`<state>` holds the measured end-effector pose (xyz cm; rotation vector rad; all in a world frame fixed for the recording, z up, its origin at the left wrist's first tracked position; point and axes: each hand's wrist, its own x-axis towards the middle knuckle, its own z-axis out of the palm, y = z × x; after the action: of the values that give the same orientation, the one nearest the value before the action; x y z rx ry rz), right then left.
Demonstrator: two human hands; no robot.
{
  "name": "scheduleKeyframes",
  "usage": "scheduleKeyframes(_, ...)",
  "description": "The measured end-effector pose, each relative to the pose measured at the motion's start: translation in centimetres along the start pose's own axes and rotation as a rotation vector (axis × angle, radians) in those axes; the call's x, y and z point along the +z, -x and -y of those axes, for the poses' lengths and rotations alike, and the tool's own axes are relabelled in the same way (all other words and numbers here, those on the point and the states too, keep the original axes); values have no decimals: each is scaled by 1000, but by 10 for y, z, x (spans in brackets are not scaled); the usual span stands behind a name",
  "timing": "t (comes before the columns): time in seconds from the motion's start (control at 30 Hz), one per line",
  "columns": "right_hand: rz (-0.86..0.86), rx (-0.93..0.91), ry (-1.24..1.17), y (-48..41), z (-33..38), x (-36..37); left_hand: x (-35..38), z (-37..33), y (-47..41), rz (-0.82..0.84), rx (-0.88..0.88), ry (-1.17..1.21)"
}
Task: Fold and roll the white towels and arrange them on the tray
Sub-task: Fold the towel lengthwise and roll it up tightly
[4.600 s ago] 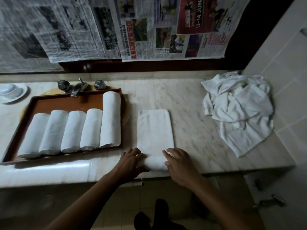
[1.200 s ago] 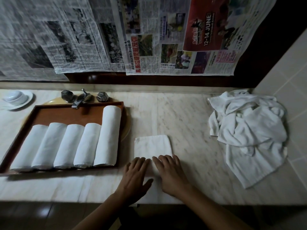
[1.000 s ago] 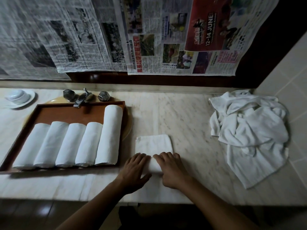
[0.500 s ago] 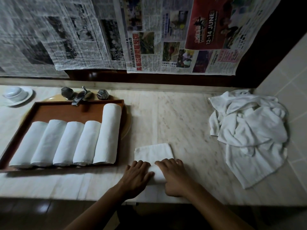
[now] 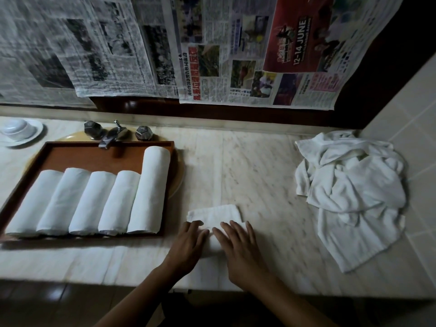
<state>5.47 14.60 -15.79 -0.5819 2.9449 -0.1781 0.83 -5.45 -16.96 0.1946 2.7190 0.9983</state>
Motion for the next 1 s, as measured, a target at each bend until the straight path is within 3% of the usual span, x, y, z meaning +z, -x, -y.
scheduleKeyframes(0.1, 22, -21, 23, -16, -9, -6, 5, 1, 5, -94, 198, -133)
scheduleKeyframes(0.2, 75, -36, 28, -27, -13, -19, 6, -5, 16, -166, 266, -208)
scheduleKeyframes(0.47, 163, -67, -64, -22, -14, -25, 12, -2, 30, -86, 356, -362)
scheduleKeyframes(0.63, 48, -49, -72, -6, -9, -15, 1, -4, 14, 12, 230, -323)
scheduleKeyframes(0.73, 38, -69, 2, -4, -7, -6, -8, -4, 2, 80, 153, -144)
scheduleKeyframes(0.9, 59, -59, 63, -34, -15, -16, -14, -1, 4, -104, 6, 31)
scheduleKeyframes(1.0, 170, -62, 96, -56, -17, -31, -13, 6, 17, -144, -119, 117)
